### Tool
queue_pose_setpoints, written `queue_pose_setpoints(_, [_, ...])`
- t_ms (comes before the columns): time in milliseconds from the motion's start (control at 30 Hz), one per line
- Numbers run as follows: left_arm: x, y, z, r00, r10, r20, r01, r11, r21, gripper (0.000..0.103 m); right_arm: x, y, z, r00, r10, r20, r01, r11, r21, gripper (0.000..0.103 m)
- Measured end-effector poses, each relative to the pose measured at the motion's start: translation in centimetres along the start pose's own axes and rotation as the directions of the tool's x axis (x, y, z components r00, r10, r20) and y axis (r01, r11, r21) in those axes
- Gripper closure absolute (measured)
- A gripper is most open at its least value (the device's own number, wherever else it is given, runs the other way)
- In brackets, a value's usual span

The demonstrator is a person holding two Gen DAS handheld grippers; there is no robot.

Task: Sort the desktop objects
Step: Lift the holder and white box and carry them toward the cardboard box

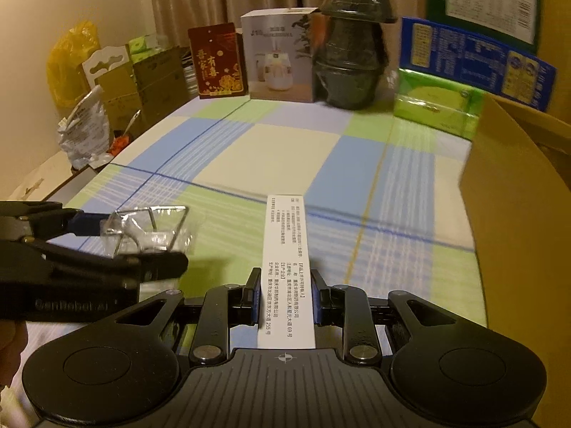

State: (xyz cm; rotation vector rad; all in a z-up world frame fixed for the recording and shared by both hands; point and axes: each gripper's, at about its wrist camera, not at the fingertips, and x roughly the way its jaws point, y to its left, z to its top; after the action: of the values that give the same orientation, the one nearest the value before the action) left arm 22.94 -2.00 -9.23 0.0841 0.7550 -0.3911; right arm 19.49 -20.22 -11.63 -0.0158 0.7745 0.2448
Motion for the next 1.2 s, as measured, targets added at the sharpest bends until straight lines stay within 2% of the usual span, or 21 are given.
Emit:
queue_pose_setpoints(167, [-2.6,-2.0,-1.3,1.0,-0.016,0.012,0.016,0.999,-0.04,0.03,-3.5,-0.5,-2.0,1.0,-0.019,-0.008,0.02,0.998,0.06,0.08])
queue_pose_setpoints(433, [-6.7,-6.1,-3.4,1.0,-0.023,-0.005,0.023,0.998,-0.052,0.03,-9.4,-0.8,-4.5,0.999,-0.044,-0.016,0.045,0.995,0.085,0.08])
queue_pose_setpoints(633, [-10.6,-8.9,-4.0,1.0,0.014,-0.002,-0.014,1.0,-0.026,0.029,-14.5,-1.1,-5.0,0.998,-0.063,0.025,0.06,0.995,0.082,0.08])
queue_pose_setpoints(833, [-14.4,-11.4,-4.3,1.0,0.018,0.024,-0.017,1.0,-0.012,0.03,-20.0,-2.1,-5.6,0.992,-0.101,0.081,0.093,0.991,0.097,0.08])
queue_pose_setpoints(1200, [-18.3,-15.9,-4.8,0.998,-0.02,0.059,0.018,0.999,0.04,0.03,-26.3,-5.0,-7.3,0.976,-0.172,0.137,0.151,0.977,0.152,0.08])
